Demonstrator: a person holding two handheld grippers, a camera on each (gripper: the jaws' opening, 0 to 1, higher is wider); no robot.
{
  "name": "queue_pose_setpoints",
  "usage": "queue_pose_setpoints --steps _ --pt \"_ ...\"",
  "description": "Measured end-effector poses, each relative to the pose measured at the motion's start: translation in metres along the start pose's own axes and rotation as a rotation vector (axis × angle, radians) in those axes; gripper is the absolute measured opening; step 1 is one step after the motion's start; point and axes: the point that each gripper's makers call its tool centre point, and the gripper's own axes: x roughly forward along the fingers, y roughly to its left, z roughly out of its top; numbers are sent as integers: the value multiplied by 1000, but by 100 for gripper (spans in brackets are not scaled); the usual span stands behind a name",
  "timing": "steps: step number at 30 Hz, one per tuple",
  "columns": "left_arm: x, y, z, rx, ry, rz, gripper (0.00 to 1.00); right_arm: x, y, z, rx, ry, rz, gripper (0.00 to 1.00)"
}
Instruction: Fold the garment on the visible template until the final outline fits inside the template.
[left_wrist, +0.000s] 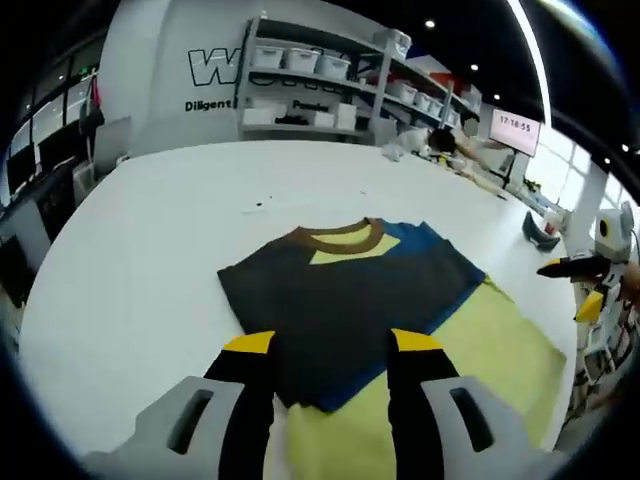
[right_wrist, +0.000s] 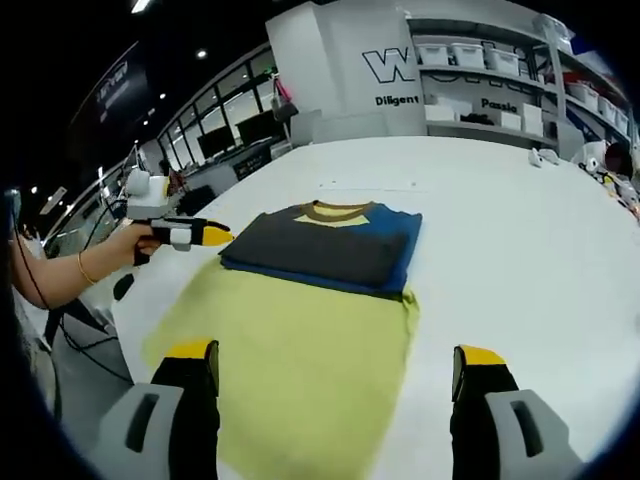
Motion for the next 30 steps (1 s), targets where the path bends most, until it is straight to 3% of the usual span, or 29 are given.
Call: queue_pose_setpoints --steps 7,15,18,20,26,30 --pt "-8 20 -25 13 55 49 40 1 3 5 -3 -17 11 95" --pt "-10 31 -45 7 87 45 34 3 6 1 -6 -5 13 95" --pt "-8 32 -49 9 100 50 31 2 6 -1 -4 -1 11 95" --pt "-7 34 -53 -1 117 60 23 2 6 -3 0 2 11 95" --pt "-6 30 -50 6 104 36 7 3 5 -4 0 8 7 95" --pt "-7 28 -50 46 105 22 6 4 6 -5 -1 11 10 95"
